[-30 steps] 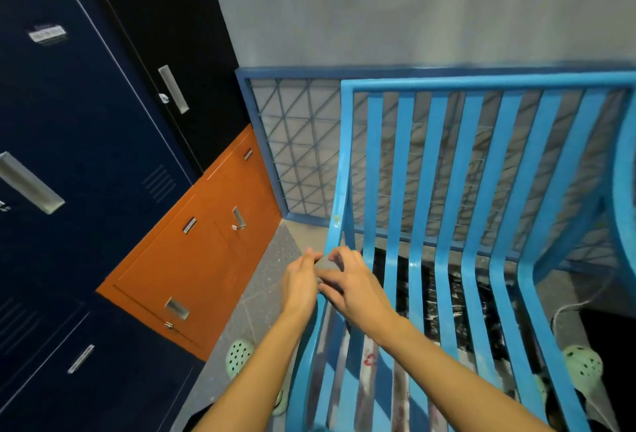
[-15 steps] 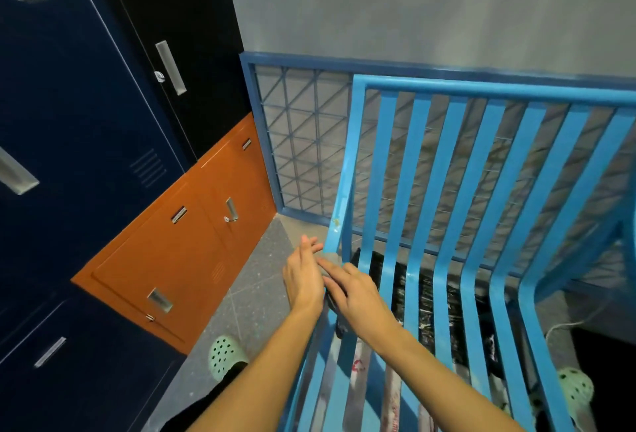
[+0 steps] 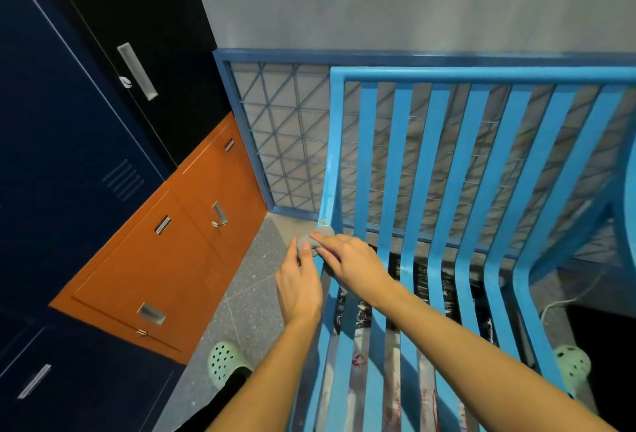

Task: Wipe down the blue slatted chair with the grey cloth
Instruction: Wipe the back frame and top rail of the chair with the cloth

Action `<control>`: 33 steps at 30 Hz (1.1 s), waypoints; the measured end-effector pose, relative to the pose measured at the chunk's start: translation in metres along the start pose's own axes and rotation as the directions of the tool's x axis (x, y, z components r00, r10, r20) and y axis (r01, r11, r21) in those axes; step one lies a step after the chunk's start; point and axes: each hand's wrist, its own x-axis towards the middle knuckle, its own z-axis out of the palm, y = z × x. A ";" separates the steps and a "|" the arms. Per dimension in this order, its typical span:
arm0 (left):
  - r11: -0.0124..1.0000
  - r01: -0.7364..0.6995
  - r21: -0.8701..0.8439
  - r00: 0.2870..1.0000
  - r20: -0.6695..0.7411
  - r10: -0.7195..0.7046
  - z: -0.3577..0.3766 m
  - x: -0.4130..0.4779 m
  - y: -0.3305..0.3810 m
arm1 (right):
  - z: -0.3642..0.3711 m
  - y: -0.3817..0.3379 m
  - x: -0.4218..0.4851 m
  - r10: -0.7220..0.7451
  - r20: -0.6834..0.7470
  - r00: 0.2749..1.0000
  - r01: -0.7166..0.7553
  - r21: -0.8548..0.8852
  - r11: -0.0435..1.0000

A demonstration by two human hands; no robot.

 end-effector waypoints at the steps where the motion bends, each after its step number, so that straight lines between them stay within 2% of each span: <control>1: 1.000 -0.004 0.017 1.000 0.005 0.004 0.000 -0.001 0.001 | -0.002 0.001 0.002 -0.010 -0.002 1.000 0.010 -0.036 0.999; 4: 0.998 -0.022 0.060 0.999 0.030 0.020 0.000 -0.002 0.002 | -0.015 0.006 0.013 -0.026 -0.007 1.000 0.025 -0.173 0.985; 7: 0.995 -0.043 0.091 0.997 0.070 0.036 0.000 -0.002 -0.001 | -0.034 0.010 0.026 0.059 -0.054 0.997 -0.071 -0.260 0.963; 8: 0.995 -0.047 0.084 0.996 0.083 0.039 0.001 -0.001 -0.003 | -0.040 0.013 0.028 0.129 -0.094 0.987 -0.147 -0.225 0.963; 10: 0.997 -0.047 0.061 0.995 0.094 0.041 0.001 -0.001 -0.006 | -0.049 0.022 0.028 0.312 -0.165 0.936 -0.314 0.019 0.949; 12: 0.998 -0.042 0.043 0.995 0.093 0.038 0.002 -0.001 -0.007 | -0.052 0.029 0.023 0.414 -0.207 0.886 -0.371 0.217 0.903; 14: 0.998 -0.047 0.029 0.995 0.088 0.044 0.002 0.000 -0.006 | -0.050 0.026 0.014 0.387 -0.215 0.897 -0.336 0.237 0.911; 17: 0.999 -0.034 0.026 0.997 0.066 0.032 0.001 0.000 -0.003 | -0.039 0.007 -0.004 0.244 -0.172 0.954 -0.201 0.231 0.952; 21: 0.998 -0.036 0.048 0.999 0.032 0.034 0.000 0.000 -0.002 | -0.012 -0.006 -0.024 0.054 -0.079 0.995 -0.045 0.108 0.993; 26: 0.998 -0.034 0.060 0.999 0.007 0.034 -0.001 -0.001 0.000 | -0.003 0.001 -0.025 -0.052 -0.031 0.998 0.050 -0.047 0.998; 28: 0.997 -0.027 0.066 1.000 0.006 0.026 -0.001 -0.002 0.002 | -0.013 0.011 -0.012 -0.011 -0.047 0.999 0.004 -0.137 0.991; 29: 0.998 -0.026 0.060 1.000 0.005 0.025 -0.001 -0.002 0.002 | -0.021 0.018 -0.003 0.068 -0.083 0.994 -0.078 -0.126 0.989; 31: 0.999 -0.029 0.044 1.000 0.007 0.029 -0.002 -0.004 0.000 | -0.034 0.033 0.012 0.249 -0.157 0.956 -0.248 0.027 0.969; 33: 0.999 -0.029 0.038 1.000 0.011 0.029 -0.002 -0.003 0.000 | -0.044 0.036 0.015 0.380 -0.151 0.913 -0.312 0.341 0.887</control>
